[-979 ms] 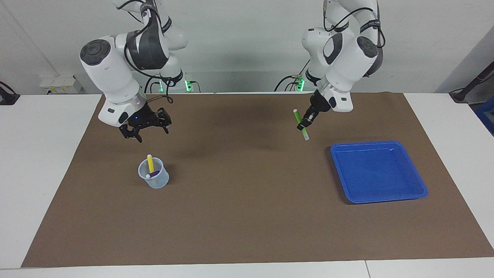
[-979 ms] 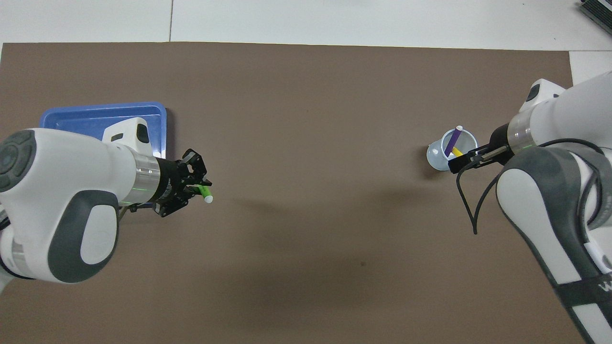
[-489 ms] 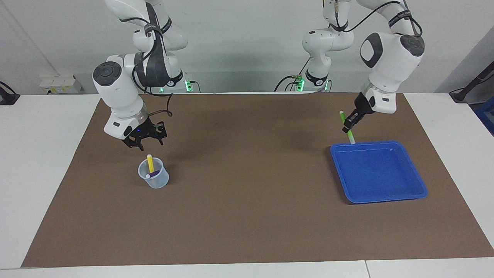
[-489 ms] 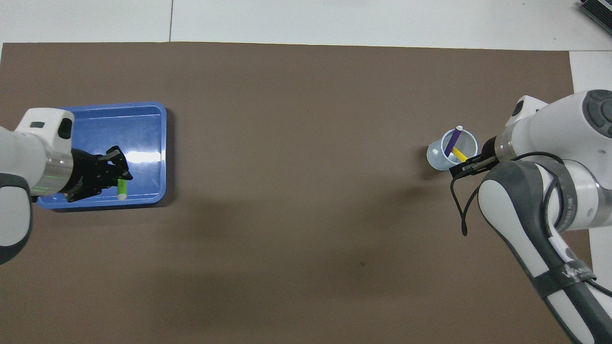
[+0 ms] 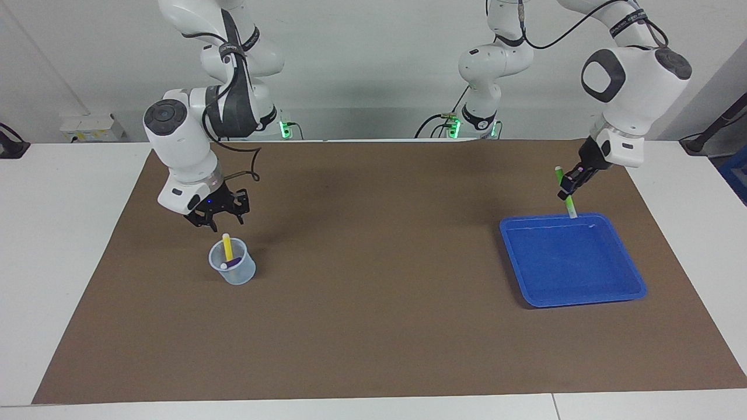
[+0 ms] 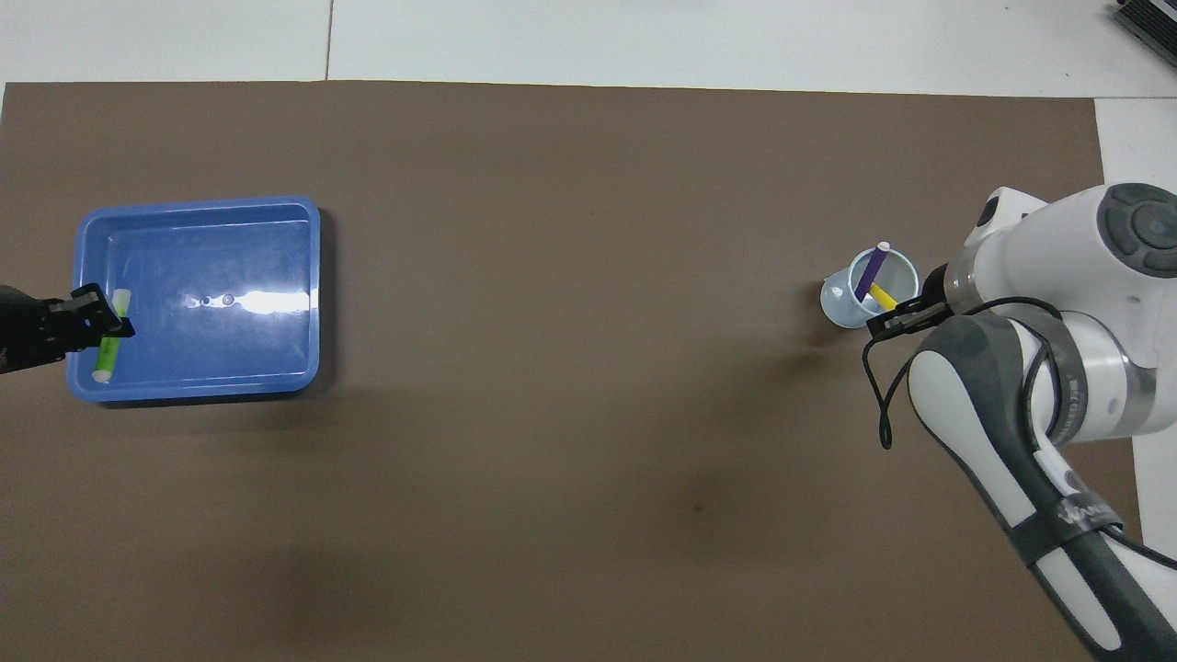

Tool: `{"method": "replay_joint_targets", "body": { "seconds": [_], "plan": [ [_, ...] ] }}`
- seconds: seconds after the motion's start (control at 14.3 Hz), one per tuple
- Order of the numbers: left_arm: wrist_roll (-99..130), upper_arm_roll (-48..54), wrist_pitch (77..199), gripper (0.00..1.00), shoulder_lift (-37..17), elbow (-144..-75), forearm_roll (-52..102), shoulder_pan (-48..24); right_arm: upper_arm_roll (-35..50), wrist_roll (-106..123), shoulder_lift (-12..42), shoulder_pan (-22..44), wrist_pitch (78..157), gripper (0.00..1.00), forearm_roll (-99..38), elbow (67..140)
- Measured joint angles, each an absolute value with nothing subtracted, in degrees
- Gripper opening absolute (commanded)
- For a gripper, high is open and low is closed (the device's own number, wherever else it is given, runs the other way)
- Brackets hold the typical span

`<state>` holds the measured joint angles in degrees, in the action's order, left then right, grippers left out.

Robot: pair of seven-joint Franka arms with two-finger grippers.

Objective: Right arm passes pens to left for tray arrangement
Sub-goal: 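Lower the green pen into the tray and open the left gripper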

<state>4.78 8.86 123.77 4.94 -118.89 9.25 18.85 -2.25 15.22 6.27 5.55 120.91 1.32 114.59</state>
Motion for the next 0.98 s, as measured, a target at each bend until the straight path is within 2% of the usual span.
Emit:
{"method": "replay_joint_targets", "body": {
  "seconds": [0.28,0.49,0.7,0.98],
  "plan": [
    [-1.24,9.04,130.41,0.0,0.14,-118.3,6.73,19.23,-2.26,15.22,7.37,5.28,122.09,0.45,1.71,114.6],
    [-2.68,9.04,133.44,0.0,-4.42,-115.1,3.65,19.36,-2.26,15.22,7.39,5.03,122.1,0.42,2.54,114.59],
    [-8.48,9.01,136.66,0.0,-10.04,-111.27,3.17,21.22,-2.27,15.23,7.39,4.77,122.11,0.41,2.69,114.59],
    [-14.66,8.97,144.93,0.0,-16.09,-110.52,3.12,23.15,-2.26,15.23,7.43,4.76,122.21,0.38,3.53,114.6]
  ]
}}
